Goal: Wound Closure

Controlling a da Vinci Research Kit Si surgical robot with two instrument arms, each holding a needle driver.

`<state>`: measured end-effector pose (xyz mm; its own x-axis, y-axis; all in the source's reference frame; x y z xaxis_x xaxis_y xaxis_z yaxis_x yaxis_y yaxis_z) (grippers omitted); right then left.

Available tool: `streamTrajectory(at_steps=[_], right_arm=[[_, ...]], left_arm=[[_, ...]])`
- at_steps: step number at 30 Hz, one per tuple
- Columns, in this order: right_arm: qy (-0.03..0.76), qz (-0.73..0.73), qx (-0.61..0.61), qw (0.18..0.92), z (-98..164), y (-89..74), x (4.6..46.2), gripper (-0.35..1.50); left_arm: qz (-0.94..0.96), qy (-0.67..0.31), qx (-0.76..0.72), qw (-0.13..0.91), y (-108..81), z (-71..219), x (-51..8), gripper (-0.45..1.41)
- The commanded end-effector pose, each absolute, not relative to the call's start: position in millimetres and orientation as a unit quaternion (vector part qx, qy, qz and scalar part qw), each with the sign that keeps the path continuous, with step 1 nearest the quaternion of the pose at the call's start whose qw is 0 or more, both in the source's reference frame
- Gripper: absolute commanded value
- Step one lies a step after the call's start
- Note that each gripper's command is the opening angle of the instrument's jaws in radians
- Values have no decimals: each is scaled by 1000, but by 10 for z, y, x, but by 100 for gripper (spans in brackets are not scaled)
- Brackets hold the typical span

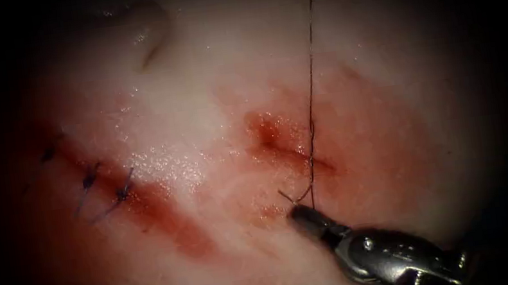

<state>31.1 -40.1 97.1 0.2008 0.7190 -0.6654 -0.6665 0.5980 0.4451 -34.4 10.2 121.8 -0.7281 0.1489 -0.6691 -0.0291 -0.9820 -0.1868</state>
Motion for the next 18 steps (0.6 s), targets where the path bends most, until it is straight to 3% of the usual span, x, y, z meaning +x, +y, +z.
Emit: streamTrajectory(at_steps=[1,18], right_arm=[[448,445,32,775,975,-406,321,-35],[462,391,79,792,977,-426,341,-35]], left_arm=[[926,-79,-367,47,108,1222,-351,-45],[932,-53,-357,28,122,1226,-377,-45]])
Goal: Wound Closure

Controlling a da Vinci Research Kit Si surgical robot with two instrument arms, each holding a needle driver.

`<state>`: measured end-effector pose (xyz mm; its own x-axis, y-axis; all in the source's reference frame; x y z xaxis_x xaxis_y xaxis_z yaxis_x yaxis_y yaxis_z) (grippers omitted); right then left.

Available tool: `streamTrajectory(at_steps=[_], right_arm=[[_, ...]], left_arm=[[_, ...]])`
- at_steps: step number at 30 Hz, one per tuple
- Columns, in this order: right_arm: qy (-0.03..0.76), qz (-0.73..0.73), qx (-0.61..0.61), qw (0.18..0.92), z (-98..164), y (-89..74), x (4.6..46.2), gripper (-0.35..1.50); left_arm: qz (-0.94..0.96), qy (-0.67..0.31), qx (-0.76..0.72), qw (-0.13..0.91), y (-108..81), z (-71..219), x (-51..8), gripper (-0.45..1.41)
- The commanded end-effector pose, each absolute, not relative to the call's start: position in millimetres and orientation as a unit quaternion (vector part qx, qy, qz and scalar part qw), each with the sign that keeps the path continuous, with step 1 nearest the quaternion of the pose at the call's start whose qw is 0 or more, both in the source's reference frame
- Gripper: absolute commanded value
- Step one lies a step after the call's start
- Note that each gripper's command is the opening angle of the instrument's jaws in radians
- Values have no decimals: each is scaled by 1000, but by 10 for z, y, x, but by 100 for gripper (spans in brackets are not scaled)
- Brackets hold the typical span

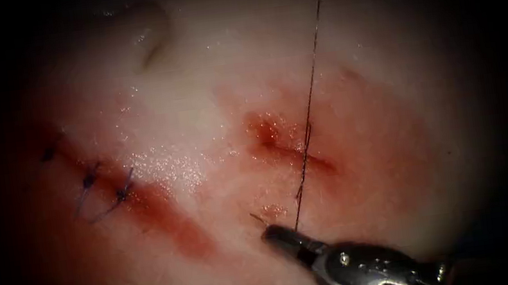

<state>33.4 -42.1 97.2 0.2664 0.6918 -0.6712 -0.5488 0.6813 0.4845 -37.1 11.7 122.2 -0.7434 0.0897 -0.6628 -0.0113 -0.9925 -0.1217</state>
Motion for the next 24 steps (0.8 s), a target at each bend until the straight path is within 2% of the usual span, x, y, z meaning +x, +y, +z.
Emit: streamTrajectory(at_steps=[1,24], right_arm=[[462,391,79,792,976,-427,341,-35],[450,384,103,800,978,-453,353,-35]], left_arm=[[933,-51,-356,27,124,1227,-380,-45],[942,-42,-332,25,122,1239,-404,-45]])
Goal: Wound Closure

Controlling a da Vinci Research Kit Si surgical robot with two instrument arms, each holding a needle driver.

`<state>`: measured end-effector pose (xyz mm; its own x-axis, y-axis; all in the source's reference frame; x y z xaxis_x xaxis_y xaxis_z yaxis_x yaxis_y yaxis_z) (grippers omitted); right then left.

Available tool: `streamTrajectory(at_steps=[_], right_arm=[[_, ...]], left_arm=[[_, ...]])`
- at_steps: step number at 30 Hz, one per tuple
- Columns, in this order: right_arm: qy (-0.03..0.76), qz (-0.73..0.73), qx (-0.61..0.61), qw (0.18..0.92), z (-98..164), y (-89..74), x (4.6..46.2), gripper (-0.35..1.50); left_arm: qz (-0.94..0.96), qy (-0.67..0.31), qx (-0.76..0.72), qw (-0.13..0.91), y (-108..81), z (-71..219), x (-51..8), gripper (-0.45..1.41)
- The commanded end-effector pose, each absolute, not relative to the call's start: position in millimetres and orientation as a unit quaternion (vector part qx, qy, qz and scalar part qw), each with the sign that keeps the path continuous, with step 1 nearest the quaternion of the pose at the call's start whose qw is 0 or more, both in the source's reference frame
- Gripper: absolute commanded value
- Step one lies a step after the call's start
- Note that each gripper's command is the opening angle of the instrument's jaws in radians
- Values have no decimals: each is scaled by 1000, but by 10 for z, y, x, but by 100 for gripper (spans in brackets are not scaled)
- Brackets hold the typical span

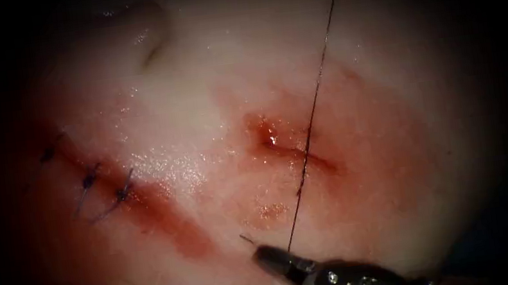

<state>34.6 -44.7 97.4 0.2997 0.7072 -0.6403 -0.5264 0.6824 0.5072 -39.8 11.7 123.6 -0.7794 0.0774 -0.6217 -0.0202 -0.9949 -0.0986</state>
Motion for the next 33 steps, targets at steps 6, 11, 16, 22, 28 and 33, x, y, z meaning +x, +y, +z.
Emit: streamTrajectory(at_steps=[6,11,16,22,28,33], right_arm=[[452,375,116,801,976,-458,356,-35],[451,375,116,801,979,-455,359,-35],[460,360,134,800,980,-450,358,-35],[489,334,167,788,964,-442,346,106],[496,316,193,785,936,-420,328,103],[505,322,193,777,918,-404,320,96]], left_arm=[[943,-43,-329,26,122,1241,-407,-45],[943,-43,-329,25,121,1240,-405,-45],[942,-47,-333,21,120,1234,-397,-45],[936,-59,-346,21,108,1203,-381,-45],[932,-70,-354,25,69,1160,-374,-45],[933,-73,-352,25,28,1136,-370,-45]])
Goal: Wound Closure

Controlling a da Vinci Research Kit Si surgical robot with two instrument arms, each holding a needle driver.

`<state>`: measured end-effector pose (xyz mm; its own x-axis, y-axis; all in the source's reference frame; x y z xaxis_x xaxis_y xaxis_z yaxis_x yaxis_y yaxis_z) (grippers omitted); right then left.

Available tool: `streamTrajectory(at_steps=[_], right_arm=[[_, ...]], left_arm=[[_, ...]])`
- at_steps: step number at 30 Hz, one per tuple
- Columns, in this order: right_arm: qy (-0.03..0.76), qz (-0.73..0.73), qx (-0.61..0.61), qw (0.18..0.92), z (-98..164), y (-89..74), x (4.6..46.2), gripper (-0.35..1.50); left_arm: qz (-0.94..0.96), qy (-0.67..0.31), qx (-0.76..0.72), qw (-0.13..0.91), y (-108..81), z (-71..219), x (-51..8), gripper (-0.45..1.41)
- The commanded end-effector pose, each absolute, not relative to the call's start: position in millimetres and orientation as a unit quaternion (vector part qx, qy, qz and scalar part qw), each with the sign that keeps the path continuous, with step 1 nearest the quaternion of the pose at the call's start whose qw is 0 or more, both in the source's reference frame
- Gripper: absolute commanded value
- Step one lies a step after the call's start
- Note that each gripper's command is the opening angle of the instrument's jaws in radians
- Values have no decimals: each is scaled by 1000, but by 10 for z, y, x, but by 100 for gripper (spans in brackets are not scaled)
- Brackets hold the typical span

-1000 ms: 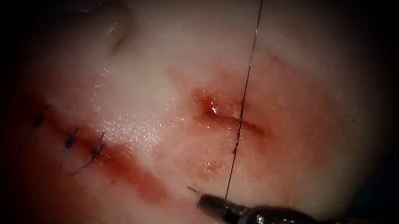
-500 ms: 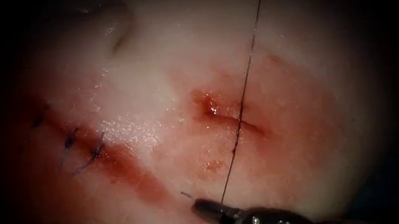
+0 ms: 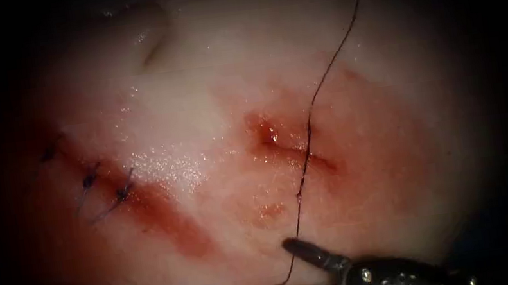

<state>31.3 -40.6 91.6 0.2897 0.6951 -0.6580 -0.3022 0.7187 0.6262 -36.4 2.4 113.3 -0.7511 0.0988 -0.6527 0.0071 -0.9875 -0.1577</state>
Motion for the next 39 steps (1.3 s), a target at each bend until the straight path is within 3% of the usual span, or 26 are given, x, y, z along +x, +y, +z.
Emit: streamTrajectory(at_steps=[1,15,20,24,39], right_arm=[[505,326,192,776,915,-398,319,94],[522,383,133,750,961,-310,306,36],[519,397,111,749,980,-295,304,22],[539,411,82,731,1008,-284,305,-1],[609,444,101,649,1020,-250,296,-8]], left_arm=[[933,-73,-351,25,21,1134,-370,-45],[934,-70,-350,13,-84,1133,-335,-45],[934,-73,-349,16,-101,1137,-323,-45],[934,-79,-348,17,-125,1145,-312,-45],[934,-109,-341,9,-192,1181,-312,-45]])
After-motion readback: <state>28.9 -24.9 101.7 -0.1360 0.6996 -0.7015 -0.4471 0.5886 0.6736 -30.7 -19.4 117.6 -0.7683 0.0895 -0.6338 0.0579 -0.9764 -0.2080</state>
